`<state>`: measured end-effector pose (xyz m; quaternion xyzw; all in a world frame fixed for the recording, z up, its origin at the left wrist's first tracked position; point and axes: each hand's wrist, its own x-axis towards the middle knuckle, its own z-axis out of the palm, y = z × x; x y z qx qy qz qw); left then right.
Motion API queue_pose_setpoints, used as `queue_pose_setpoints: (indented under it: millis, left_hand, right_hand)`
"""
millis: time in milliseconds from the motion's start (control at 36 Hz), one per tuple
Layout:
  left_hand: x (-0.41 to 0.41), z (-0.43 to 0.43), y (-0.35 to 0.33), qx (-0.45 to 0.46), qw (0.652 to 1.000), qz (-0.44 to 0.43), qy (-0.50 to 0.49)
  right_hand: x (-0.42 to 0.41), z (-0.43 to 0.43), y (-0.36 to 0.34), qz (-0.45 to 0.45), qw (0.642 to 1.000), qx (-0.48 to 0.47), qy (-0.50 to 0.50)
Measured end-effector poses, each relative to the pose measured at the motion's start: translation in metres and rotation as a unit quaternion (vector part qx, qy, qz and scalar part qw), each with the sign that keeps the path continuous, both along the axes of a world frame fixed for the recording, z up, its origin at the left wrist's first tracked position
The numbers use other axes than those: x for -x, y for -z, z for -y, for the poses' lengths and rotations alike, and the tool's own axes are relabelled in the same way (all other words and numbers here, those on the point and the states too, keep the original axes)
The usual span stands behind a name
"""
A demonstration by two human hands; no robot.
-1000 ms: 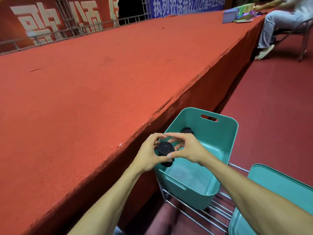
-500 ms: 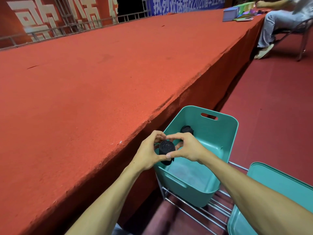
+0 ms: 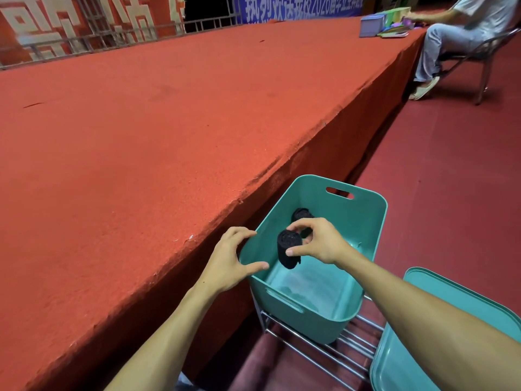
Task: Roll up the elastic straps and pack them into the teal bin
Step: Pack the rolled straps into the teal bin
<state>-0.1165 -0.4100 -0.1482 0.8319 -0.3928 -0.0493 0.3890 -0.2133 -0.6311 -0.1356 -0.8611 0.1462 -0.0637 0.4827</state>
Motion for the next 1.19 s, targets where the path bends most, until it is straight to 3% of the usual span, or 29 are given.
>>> queue_pose_setpoints:
  millis: [139,389,778,1194]
  left_hand:
    - [0.0,-0.003,0.004,0.007,0.999,-0.033,0.001]
    - [-0.005,-0.001,0.013,0.047,0.999,-0.012,0.002]
    - [-0.018,0.0,0.003,0.006,0.997,0.035,0.063]
    - [-0.028,0.007,0.004,0.007,0.995,0.03,0.1]
  right_hand:
    - [-0.001,0.013,0.011,-0.037,0.995,0.053,0.082]
    - [-0.016,0.036,0.041,-0.104,0.962,0.042,0.248]
    - [-0.047,0.039,0.06,-0.102,0.925,0.0,0.366]
    - [-0.063,0.046,0.087,-0.063,0.915,0.003,0.398]
